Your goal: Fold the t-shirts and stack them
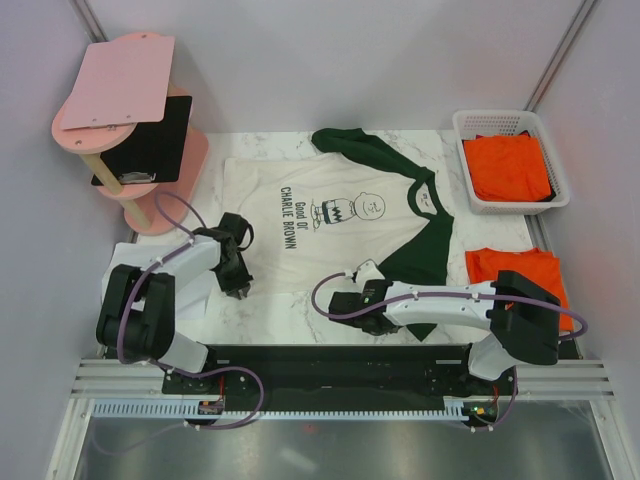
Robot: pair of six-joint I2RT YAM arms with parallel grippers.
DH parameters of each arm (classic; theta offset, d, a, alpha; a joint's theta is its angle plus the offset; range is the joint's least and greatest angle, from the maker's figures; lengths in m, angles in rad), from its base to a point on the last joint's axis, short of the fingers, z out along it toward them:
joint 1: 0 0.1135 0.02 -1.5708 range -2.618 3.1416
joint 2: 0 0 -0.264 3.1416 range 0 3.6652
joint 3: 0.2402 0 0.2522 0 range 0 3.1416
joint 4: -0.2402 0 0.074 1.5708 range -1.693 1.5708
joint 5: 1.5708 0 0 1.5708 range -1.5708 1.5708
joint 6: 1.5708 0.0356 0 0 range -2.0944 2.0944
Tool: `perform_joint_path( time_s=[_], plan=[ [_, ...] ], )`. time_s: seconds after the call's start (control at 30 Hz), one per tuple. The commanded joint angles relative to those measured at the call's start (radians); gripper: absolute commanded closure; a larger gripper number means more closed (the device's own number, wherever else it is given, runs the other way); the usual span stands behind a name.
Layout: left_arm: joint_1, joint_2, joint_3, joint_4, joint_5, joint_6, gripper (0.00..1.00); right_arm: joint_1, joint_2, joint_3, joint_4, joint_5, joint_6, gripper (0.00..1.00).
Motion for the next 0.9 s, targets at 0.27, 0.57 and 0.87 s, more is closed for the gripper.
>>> perform_joint_path(
  time_s=[0.27,0.57,0.87],
  plan=[
    [-0.001,-0.106,-0.029,0.021,-0.055,-0.046,0.98,-0.003,-0.088,0.064,-0.112,0.118,0.052,1.00],
    [-0.001,-0.286,0.015,-0.036,-0.095,-0.060,0.98,-0.003,-0.104,0.149,-0.196,0.253,0.078,1.00],
    [-0.001,-0.232,0.112,-0.034,-0.110,-0.040,0.98,-0.071,-0.073,0.270,-0.212,0.408,0.067,1.00]
  ],
)
